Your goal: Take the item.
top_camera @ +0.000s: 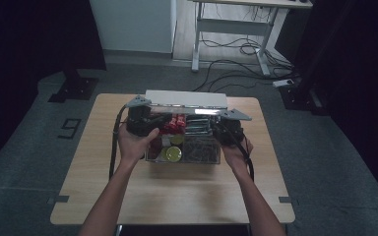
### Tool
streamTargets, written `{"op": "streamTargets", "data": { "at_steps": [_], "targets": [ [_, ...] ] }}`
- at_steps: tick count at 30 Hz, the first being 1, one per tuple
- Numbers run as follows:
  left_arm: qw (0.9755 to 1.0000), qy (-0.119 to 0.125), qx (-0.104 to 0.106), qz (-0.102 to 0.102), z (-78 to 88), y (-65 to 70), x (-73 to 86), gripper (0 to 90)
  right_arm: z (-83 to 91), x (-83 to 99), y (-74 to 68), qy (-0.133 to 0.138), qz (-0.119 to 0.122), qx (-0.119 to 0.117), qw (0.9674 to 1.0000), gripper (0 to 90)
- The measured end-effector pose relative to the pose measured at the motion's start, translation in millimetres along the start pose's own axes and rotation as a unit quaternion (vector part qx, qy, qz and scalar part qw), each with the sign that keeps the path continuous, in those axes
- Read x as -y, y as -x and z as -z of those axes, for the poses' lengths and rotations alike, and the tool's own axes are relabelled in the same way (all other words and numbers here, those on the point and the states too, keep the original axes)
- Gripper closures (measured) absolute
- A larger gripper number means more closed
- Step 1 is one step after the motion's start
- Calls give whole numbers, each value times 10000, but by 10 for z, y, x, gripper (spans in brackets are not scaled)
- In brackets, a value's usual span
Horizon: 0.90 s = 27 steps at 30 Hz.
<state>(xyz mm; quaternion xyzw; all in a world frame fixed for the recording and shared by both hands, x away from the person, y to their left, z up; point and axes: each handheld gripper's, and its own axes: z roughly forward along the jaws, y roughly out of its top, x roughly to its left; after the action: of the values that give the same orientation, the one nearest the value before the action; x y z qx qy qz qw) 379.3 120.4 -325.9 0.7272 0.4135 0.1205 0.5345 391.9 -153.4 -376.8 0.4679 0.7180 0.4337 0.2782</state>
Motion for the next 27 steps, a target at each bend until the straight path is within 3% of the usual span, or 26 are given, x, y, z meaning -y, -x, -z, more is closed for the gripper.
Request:
{"op": "streamTargets", "data": {
  "at_steps": [8, 16, 27],
  "targets": [
    [10000, 14, -12, 11, -9, 0, -3, 900, 167, 4, 55, 328, -155, -124, 9993, 887],
    [10000, 41, -2, 47, -8, -3, -11, 900, 401, 30, 113, 726, -295, -383, 9962, 893],
    [10000, 41, 7, 67, -12, -6, -12, 900, 582, 77, 146, 964, -255, -523, 9936, 894]
  ]
}}
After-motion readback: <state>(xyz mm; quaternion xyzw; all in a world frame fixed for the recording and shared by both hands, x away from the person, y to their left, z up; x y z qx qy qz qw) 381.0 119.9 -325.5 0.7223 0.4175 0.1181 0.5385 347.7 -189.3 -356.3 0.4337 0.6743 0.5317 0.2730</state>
